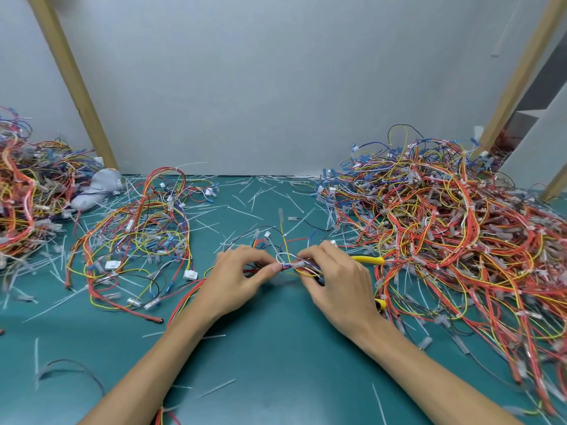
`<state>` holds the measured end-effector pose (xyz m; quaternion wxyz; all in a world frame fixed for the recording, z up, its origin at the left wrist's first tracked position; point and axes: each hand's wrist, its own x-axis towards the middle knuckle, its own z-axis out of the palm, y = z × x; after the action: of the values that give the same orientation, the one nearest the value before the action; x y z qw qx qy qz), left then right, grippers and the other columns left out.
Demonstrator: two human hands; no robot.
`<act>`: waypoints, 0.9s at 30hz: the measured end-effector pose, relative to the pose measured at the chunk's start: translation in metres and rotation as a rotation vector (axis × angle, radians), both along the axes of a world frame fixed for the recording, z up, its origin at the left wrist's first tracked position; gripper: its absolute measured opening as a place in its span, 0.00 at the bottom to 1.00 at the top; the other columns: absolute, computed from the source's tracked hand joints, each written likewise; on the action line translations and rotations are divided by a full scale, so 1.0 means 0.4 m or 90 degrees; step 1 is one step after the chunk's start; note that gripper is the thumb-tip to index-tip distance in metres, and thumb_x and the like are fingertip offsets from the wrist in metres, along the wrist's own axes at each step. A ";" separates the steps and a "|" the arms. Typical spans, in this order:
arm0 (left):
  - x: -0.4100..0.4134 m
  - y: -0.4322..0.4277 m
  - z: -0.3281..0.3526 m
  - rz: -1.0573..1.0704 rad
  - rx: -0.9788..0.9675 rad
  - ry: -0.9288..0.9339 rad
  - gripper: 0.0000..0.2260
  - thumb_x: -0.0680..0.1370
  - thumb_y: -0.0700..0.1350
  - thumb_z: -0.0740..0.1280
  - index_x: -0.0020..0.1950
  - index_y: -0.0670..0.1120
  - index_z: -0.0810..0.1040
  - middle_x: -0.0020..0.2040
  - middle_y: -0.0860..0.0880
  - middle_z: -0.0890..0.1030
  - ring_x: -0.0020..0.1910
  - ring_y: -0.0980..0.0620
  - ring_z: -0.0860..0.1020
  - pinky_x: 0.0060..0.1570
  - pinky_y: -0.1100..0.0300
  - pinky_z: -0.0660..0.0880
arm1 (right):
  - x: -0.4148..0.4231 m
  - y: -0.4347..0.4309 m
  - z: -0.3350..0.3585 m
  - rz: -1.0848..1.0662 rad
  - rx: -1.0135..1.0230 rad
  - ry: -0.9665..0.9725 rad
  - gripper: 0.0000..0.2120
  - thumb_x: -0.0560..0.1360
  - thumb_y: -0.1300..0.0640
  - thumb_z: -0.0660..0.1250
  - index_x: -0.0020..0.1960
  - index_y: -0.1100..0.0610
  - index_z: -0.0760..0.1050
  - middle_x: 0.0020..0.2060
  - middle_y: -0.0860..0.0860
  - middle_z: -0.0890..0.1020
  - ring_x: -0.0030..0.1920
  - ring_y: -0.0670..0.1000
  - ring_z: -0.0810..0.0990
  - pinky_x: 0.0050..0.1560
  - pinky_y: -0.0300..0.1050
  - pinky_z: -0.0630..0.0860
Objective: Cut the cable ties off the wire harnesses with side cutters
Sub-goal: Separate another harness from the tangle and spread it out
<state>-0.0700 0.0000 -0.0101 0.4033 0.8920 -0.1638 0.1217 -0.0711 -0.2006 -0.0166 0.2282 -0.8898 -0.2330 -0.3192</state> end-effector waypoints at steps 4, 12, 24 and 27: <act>0.000 0.007 -0.005 0.016 -0.004 0.009 0.02 0.73 0.51 0.74 0.45 0.57 0.84 0.40 0.69 0.79 0.47 0.59 0.77 0.59 0.47 0.70 | 0.003 -0.008 -0.003 0.003 -0.011 0.073 0.13 0.70 0.54 0.72 0.54 0.46 0.75 0.43 0.42 0.76 0.45 0.46 0.78 0.38 0.45 0.76; 0.005 0.023 -0.005 0.047 0.058 -0.095 0.11 0.72 0.52 0.75 0.45 0.52 0.74 0.38 0.58 0.81 0.43 0.57 0.78 0.57 0.48 0.69 | 0.010 -0.025 0.001 0.055 0.010 0.152 0.22 0.69 0.54 0.68 0.62 0.46 0.73 0.53 0.41 0.73 0.56 0.45 0.70 0.54 0.40 0.72; -0.005 0.015 -0.001 0.021 0.037 -0.088 0.08 0.73 0.52 0.73 0.42 0.52 0.77 0.38 0.57 0.80 0.42 0.59 0.75 0.45 0.60 0.70 | -0.004 -0.001 -0.001 0.059 -0.144 0.053 0.15 0.74 0.48 0.63 0.59 0.49 0.77 0.52 0.44 0.78 0.56 0.50 0.74 0.58 0.46 0.68; -0.011 0.009 -0.001 0.002 0.036 -0.083 0.08 0.74 0.52 0.73 0.43 0.51 0.76 0.39 0.60 0.79 0.43 0.59 0.75 0.48 0.57 0.71 | -0.002 0.008 -0.005 0.036 -0.102 0.077 0.15 0.77 0.43 0.60 0.56 0.49 0.78 0.48 0.43 0.79 0.51 0.50 0.74 0.55 0.48 0.69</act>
<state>-0.0742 0.0038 -0.0104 0.3662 0.8935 -0.1918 0.1754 -0.0719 -0.1975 -0.0185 0.1789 -0.9159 -0.2686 -0.2386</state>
